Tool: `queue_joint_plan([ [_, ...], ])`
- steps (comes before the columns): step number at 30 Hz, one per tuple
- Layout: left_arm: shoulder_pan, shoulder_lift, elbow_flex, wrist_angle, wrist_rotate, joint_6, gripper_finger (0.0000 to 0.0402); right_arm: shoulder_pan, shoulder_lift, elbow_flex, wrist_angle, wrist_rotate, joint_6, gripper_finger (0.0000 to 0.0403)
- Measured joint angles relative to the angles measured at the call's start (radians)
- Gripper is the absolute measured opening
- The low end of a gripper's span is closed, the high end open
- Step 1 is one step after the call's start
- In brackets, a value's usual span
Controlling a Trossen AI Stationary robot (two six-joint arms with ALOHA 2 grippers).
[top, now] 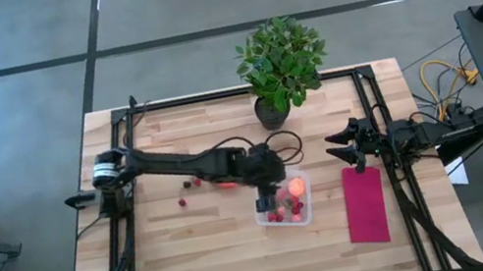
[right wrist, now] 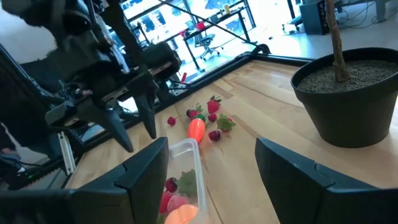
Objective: Pick and placing Produce into tupperware
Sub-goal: Put the red cherry into the transparent bin
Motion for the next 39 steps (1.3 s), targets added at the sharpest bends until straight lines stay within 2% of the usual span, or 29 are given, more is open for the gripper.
queue_joint_plan([
  [4, -0.016, -0.027, -0.002, -0.084, -0.001, -0.083, 0.0198, 0.0, 0.0, 0.0, 0.0, 0.0, 0.0, 0.0233],
  [7, -0.036, -0.055, -0.001, -0.215, -0.001, -0.152, 0.0224, 0.0, 0.0, 0.0, 0.0, 0.0, 0.0, 0.0233],
  [12, -0.073, -0.086, -0.017, -0.596, -0.064, -0.301, 0.0232, 0.0, -0.001, 0.0, 0.001, 0.0, 0.0, 0.0233],
  [15, -0.094, -0.118, -0.088, -0.718, -0.091, -0.376, 0.0232, 0.0, -0.001, 0.0, 0.0, 0.0, 0.0, 0.0233],
  [17, -0.098, -0.151, -0.167, -0.72, -0.081, -0.488, 0.0232, 0.0, -0.001, 0.0, 0.0, 0.0, 0.0, 0.0233],
  [22, -0.079, -0.268, -0.399, -0.638, 0.048, -0.896, 0.0232, 0.0, -0.001, 0.0, 0.0, 0.0, 0.0, 0.0233],
  [25, -0.076, -0.354, -0.518, -0.583, 0.073, -1.144, 0.0232, 0.0, 0.0, 0.0, 0.0, 0.0, 0.0, 0.0233],
  [28, -0.075, -0.444, -0.62, -0.534, 0.064, -1.313, 0.0232, 0.0, 0.0, 0.0, 0.0, 0.0, 0.0, 0.0233],
  [34, -0.064, -0.604, -0.798, -0.409, 0.026, -1.532, 0.0232, 0.0, 0.0, 0.0, 0.0, 0.0, 0.0, 0.0233],
  [39, -0.043, -0.639, -0.905, -0.346, 0.018, -1.596, 0.0232, 0.0, 0.0, 0.0, 0.0, 0.0, 0.0, 0.0233],
])
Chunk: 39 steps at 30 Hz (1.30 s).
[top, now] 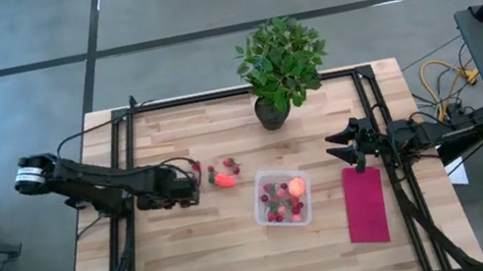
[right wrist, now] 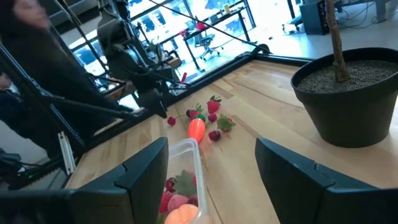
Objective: Pick and placing Produce into tupperware
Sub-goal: Put the red cherry into the transparent bin
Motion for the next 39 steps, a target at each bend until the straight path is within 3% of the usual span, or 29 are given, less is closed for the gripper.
queue_joint_plan([
  [17, 0.018, 0.157, -0.029, 0.132, -0.028, 0.06, 0.0229, 0.0, -0.001, 0.0, 0.0, 0.0, 0.0, 0.0233],
  [34, 0.018, 0.149, 0.016, 0.142, -0.042, 0.116, 0.0073, 0.0, 0.0, 0.0, 0.0, 0.0, 0.0, 0.0233],
  [37, 0.015, 0.135, 0.079, 0.165, -0.085, 0.215, 0.0069, 0.0, 0.0, 0.0, 0.0, 0.0, 0.0, 0.0233],
  [39, 0.015, 0.128, 0.138, 0.278, -0.111, 0.361, 0.007, 0.0, 0.0, 0.0, 0.0, 0.0, 0.0, 0.0233],
])
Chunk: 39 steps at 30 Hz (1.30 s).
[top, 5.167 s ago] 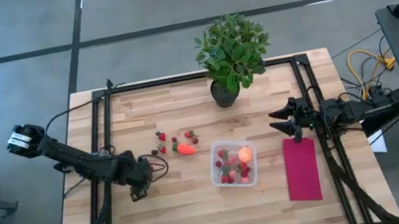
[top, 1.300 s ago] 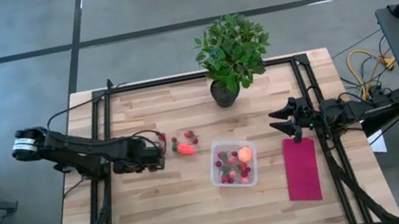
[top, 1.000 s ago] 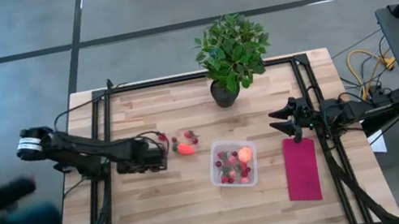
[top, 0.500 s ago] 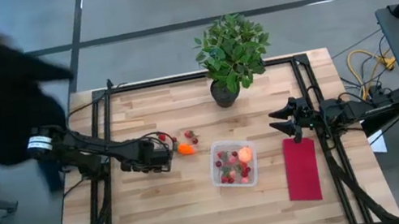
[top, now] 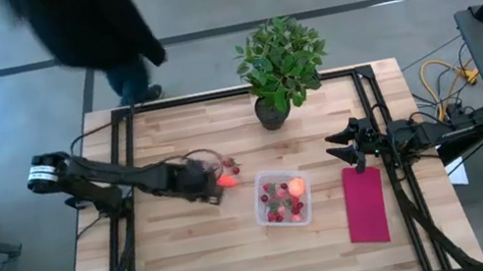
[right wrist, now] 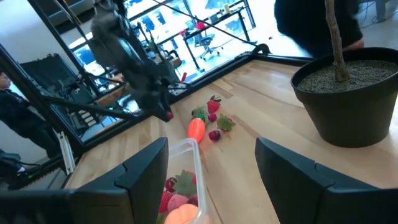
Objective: Pick and placing Produce into tupperware
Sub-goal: Put the red cherry into the transparent bin, then put the blackberry into the transparent bin
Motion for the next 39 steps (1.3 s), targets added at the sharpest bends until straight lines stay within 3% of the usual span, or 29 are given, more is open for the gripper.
queue_joint_plan([
  [4, 0.0, -0.009, 0.104, 0.366, 0.026, 0.425, 0.0076, 0.0, 0.0, 0.0, 0.0, 0.0, 0.0, 0.0233],
  [6, 0.013, 0.022, 0.157, 0.46, 0.029, 0.522, 0.0077, 0.0, 0.0, 0.0, 0.0, 0.0, 0.0, 0.0233],
  [10, 0.059, 0.145, 0.262, 0.457, 0.069, 0.605, 0.0077, 0.0, -0.001, 0.0, 0.001, 0.0, 0.0, 0.0233],
  [15, 0.07, 0.367, 0.43, 0.455, 0.309, 0.688, 0.0078, 0.0, -0.001, 0.0, 0.0, 0.0, 0.0, 0.0233],
  [17, 0.06, 0.445, 0.501, 0.448, 0.327, 0.714, 0.0078, 0.0, 0.0, 0.0, 0.001, 0.0, 0.0, 0.0233],
  [22, 0.041, 0.559, 0.679, 0.285, 0.28, 0.749, 0.0103, 0.0, 0.0, 0.0, 0.001, 0.0, 0.0, 0.0233],
  [26, 0.039, 0.589, 0.765, 0.044, 0.251, 0.751, 0.0158, 0.0, 0.0, 0.0, 0.001, 0.0, 0.0, 0.0233],
  [29, 0.033, 0.561, 0.788, -0.147, 0.159, 0.753, 0.0201, 0.0, 0.0, 0.0, 0.001, 0.0, 0.0, 0.0233],
  [35, 0.005, 0.4, 0.742, -0.488, -0.099, 0.744, 0.0252, 0.0, 0.0, 0.0, 0.002, 0.0, 0.0, 0.0233],
  [39, 0.036, 0.259, 0.567, -0.484, -0.055, 0.675, 0.0255, 0.0, -0.001, 0.0, 0.0, 0.0, 0.0, 0.0233],
])
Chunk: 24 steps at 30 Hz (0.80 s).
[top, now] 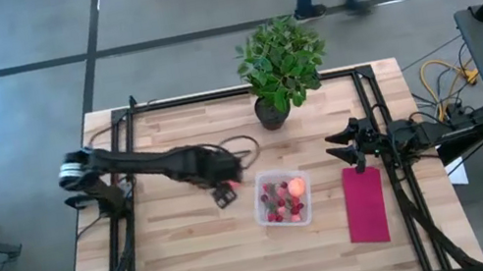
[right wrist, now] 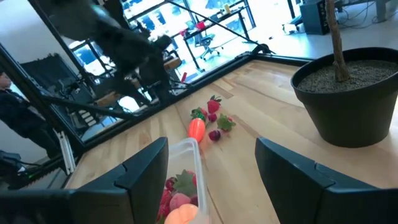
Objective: Pick and placing Produce into tupperware
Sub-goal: Put the blackberry into the transparent bin
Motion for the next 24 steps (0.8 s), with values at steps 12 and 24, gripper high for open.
queue_joint_plan([
  [12, 0.15, -0.186, -0.425, 0.072, 0.119, -0.429, 0.0233, 0.0, 0.001, 0.0, 0.0, 0.0, 0.0, 0.0233],
  [24, 0.269, -0.072, -0.449, 0.119, 0.125, -0.268, 0.0232, 0.0, 0.001, 0.0, 0.0, 0.0, 0.0, 0.0233],
])
